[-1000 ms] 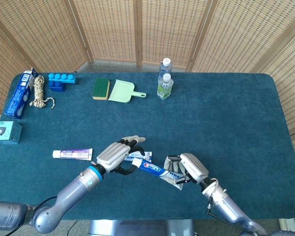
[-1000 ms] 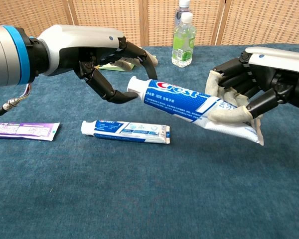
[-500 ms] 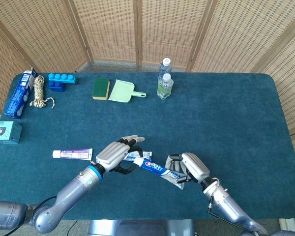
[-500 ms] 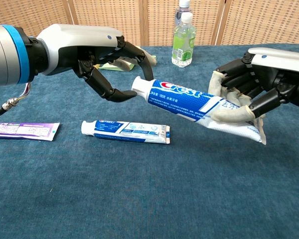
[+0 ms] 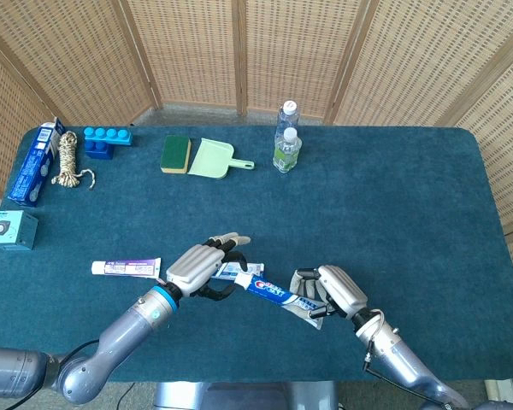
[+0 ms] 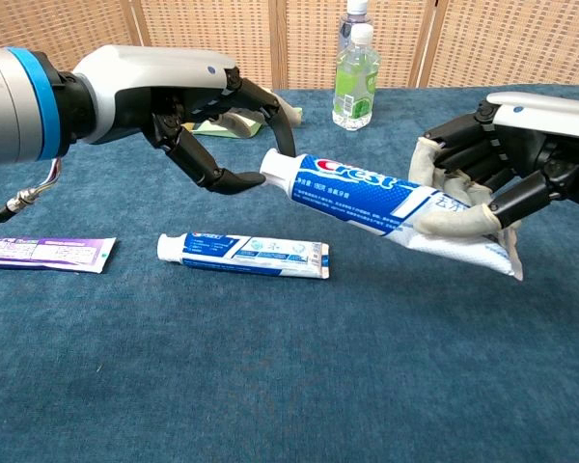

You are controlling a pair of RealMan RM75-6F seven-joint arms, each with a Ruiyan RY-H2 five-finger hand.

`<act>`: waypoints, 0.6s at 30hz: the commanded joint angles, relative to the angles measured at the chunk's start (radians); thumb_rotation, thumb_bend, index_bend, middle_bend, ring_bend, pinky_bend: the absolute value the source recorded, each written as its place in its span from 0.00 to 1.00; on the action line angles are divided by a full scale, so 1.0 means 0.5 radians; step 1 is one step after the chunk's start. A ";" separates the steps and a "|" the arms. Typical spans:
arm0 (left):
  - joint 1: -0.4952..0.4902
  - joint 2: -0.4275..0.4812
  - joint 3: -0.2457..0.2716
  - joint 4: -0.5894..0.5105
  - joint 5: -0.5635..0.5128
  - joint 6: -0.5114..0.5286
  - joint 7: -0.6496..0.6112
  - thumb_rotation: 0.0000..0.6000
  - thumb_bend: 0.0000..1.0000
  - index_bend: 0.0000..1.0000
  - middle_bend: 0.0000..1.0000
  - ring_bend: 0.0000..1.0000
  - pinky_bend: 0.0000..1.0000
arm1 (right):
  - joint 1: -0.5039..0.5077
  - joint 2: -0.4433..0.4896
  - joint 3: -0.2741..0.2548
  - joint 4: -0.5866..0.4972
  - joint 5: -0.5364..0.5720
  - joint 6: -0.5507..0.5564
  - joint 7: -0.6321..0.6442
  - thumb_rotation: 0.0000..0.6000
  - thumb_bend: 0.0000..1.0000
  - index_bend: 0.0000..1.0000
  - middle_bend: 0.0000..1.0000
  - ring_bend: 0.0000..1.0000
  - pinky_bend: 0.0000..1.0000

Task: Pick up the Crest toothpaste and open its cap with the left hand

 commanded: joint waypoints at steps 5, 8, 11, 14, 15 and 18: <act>-0.016 -0.015 0.005 0.002 -0.008 -0.002 0.006 1.00 0.37 0.37 0.12 0.06 0.10 | 0.000 0.001 0.001 -0.003 -0.004 0.004 -0.002 1.00 0.56 0.94 0.71 0.67 0.81; -0.019 -0.020 0.006 0.000 -0.011 0.011 0.009 1.00 0.37 0.37 0.12 0.06 0.10 | 0.001 0.004 0.002 -0.008 -0.008 0.006 0.004 1.00 0.56 0.94 0.71 0.67 0.82; -0.020 -0.024 0.010 -0.001 -0.014 0.023 0.015 1.00 0.37 0.39 0.12 0.06 0.10 | -0.001 0.011 0.001 -0.011 -0.009 0.010 0.007 1.00 0.56 0.94 0.71 0.67 0.82; -0.018 -0.030 0.012 -0.001 -0.015 0.038 0.017 1.00 0.37 0.41 0.13 0.07 0.10 | -0.003 0.015 -0.001 -0.013 -0.010 0.011 0.009 1.00 0.56 0.94 0.71 0.67 0.82; -0.018 -0.032 0.012 -0.001 -0.015 0.042 0.016 1.00 0.37 0.42 0.13 0.07 0.10 | -0.004 0.015 -0.002 -0.012 -0.011 0.012 0.009 1.00 0.56 0.94 0.71 0.67 0.82; -0.015 -0.036 0.009 -0.003 -0.012 0.056 0.014 1.00 0.37 0.43 0.14 0.07 0.10 | -0.007 0.015 -0.006 -0.006 -0.007 0.013 0.010 1.00 0.56 0.94 0.71 0.67 0.82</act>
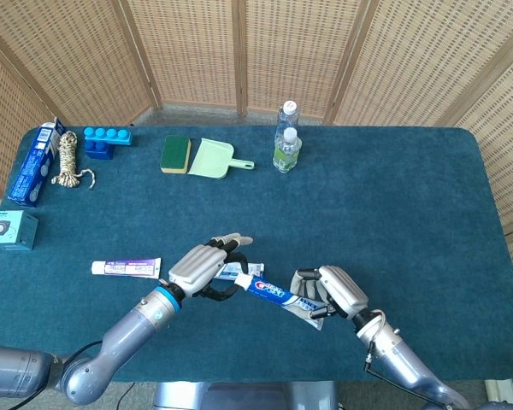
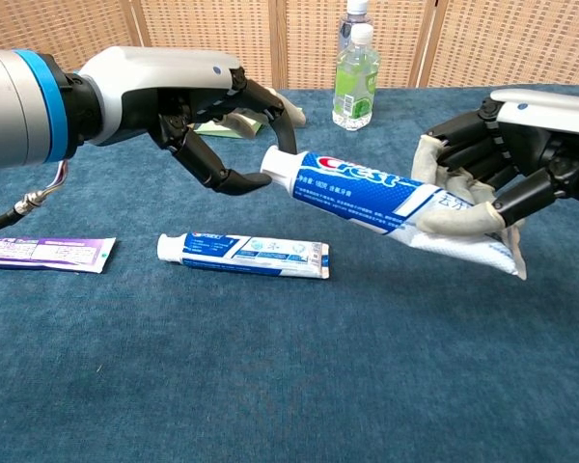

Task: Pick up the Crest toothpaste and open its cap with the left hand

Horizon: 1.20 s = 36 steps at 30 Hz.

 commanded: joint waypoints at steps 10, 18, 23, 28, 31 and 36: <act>0.009 0.000 0.009 0.000 0.006 0.024 0.002 1.00 0.37 0.44 0.14 0.08 0.11 | -0.004 -0.004 0.011 0.023 0.038 -0.003 0.012 1.00 0.56 0.94 0.71 0.68 0.83; 0.016 0.001 0.012 0.006 0.014 0.034 0.001 1.00 0.37 0.49 0.15 0.08 0.11 | 0.001 -0.010 0.022 0.025 0.092 -0.019 -0.031 1.00 0.56 0.94 0.71 0.68 0.83; 0.025 0.011 0.017 0.002 0.019 0.037 -0.003 1.00 0.37 0.52 0.16 0.08 0.11 | 0.005 -0.018 0.031 0.028 0.124 -0.029 -0.061 1.00 0.56 0.95 0.72 0.68 0.83; 0.033 0.020 0.020 -0.002 0.026 0.041 -0.008 1.00 0.37 0.54 0.17 0.08 0.12 | 0.004 -0.024 0.040 0.030 0.153 -0.030 -0.077 1.00 0.56 0.95 0.72 0.68 0.83; 0.037 0.023 0.022 -0.003 0.032 0.042 -0.009 1.00 0.37 0.54 0.17 0.09 0.12 | 0.005 -0.028 0.049 0.036 0.171 -0.031 -0.086 1.00 0.56 0.95 0.72 0.68 0.83; 0.042 0.020 0.029 -0.001 0.042 0.040 -0.009 1.00 0.37 0.52 0.16 0.09 0.12 | 0.007 -0.035 0.060 0.041 0.201 -0.034 -0.109 1.00 0.56 0.94 0.72 0.68 0.83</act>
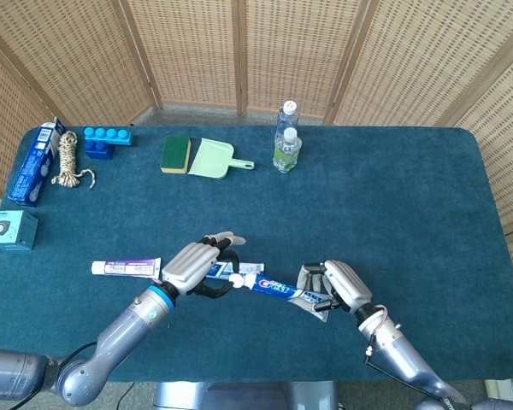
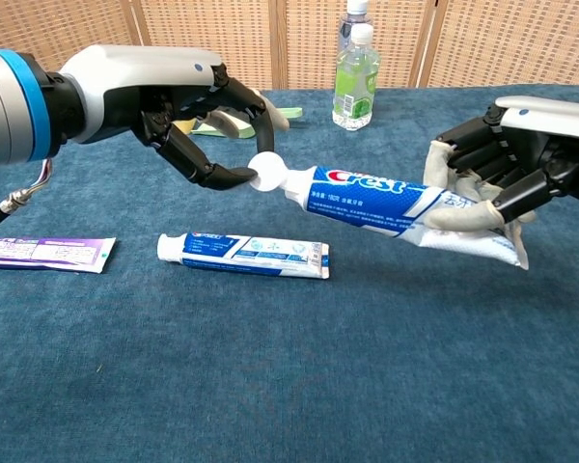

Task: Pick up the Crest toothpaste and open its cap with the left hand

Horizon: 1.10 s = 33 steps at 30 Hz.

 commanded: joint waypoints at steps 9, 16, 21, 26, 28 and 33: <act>0.000 -0.014 0.006 -0.019 0.014 -0.003 0.009 1.00 0.37 0.50 0.14 0.08 0.13 | 0.000 -0.056 0.021 -0.001 0.106 0.033 -0.196 1.00 0.56 0.94 0.71 0.68 0.84; -0.009 -0.038 0.006 -0.020 0.009 0.001 0.027 1.00 0.37 0.47 0.12 0.07 0.13 | 0.010 -0.083 0.027 -0.026 0.147 0.031 -0.290 1.00 0.56 0.94 0.71 0.68 0.84; 0.000 -0.021 0.002 -0.034 0.021 0.013 0.024 1.00 0.37 0.42 0.12 0.07 0.13 | 0.005 -0.078 0.032 -0.035 0.156 0.034 -0.299 1.00 0.56 0.94 0.71 0.68 0.84; 0.060 0.067 -0.016 -0.087 0.107 0.070 -0.034 1.00 0.37 0.28 0.11 0.06 0.13 | -0.011 -0.057 0.040 -0.023 0.161 0.038 -0.256 1.00 0.56 0.94 0.71 0.68 0.84; 0.101 0.126 -0.013 -0.124 0.164 0.101 -0.065 1.00 0.37 0.27 0.10 0.05 0.13 | -0.020 -0.046 0.047 -0.016 0.160 0.044 -0.227 1.00 0.56 0.94 0.71 0.68 0.84; 0.209 0.264 0.012 -0.197 0.312 0.177 -0.135 1.00 0.37 0.25 0.10 0.03 0.12 | -0.043 -0.013 0.062 0.025 0.159 0.059 -0.160 1.00 0.56 0.94 0.71 0.68 0.84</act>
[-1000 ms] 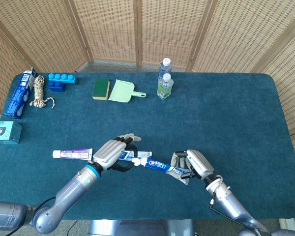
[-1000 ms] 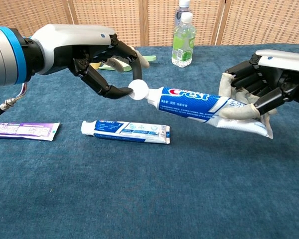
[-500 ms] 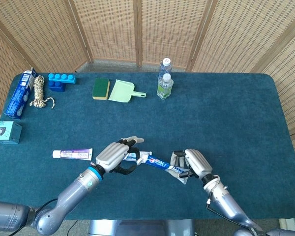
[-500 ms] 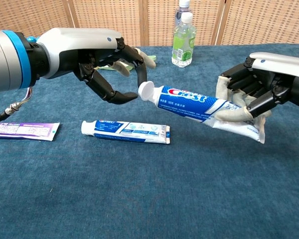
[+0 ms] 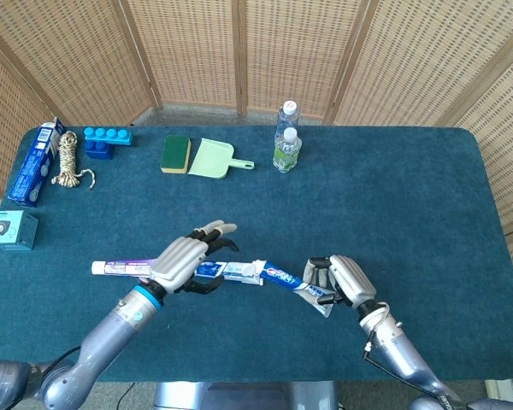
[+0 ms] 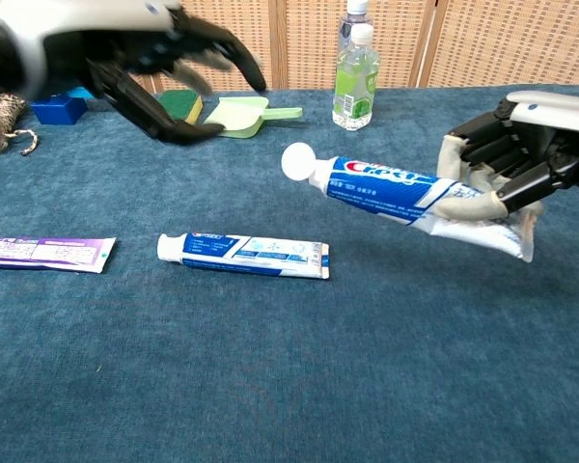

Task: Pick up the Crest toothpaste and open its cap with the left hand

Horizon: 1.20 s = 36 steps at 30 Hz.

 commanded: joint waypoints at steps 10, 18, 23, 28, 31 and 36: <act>0.424 0.462 0.235 -0.188 0.476 0.292 -0.166 1.00 0.36 0.25 0.09 0.02 0.10 | -0.049 0.115 0.059 0.178 0.072 -0.020 0.194 1.00 0.55 0.93 0.71 0.64 0.80; 0.820 0.761 0.506 -0.169 0.808 0.554 -0.333 1.00 0.36 0.25 0.09 0.02 0.09 | -0.043 0.129 0.091 0.329 0.161 -0.101 0.268 1.00 0.53 0.90 0.68 0.57 0.68; 1.035 0.865 0.609 -0.091 0.899 0.706 -0.510 1.00 0.36 0.25 0.09 0.02 0.09 | -0.044 0.116 0.089 0.414 0.196 -0.134 0.268 1.00 0.53 0.87 0.65 0.54 0.61; 1.201 0.893 0.641 0.015 0.928 0.835 -0.685 1.00 0.36 0.25 0.09 0.02 0.09 | -0.042 0.111 0.090 0.481 0.226 -0.171 0.263 1.00 0.52 0.80 0.59 0.48 0.46; 1.275 0.886 0.641 0.080 0.915 0.883 -0.759 1.00 0.36 0.25 0.09 0.02 0.09 | -0.039 0.102 0.086 0.533 0.247 -0.193 0.245 1.00 0.52 0.67 0.51 0.40 0.33; 1.367 0.846 0.633 0.165 0.901 0.918 -0.848 1.00 0.36 0.25 0.09 0.02 0.09 | -0.053 0.067 0.068 0.639 0.232 -0.179 0.215 1.00 0.51 0.42 0.33 0.23 0.17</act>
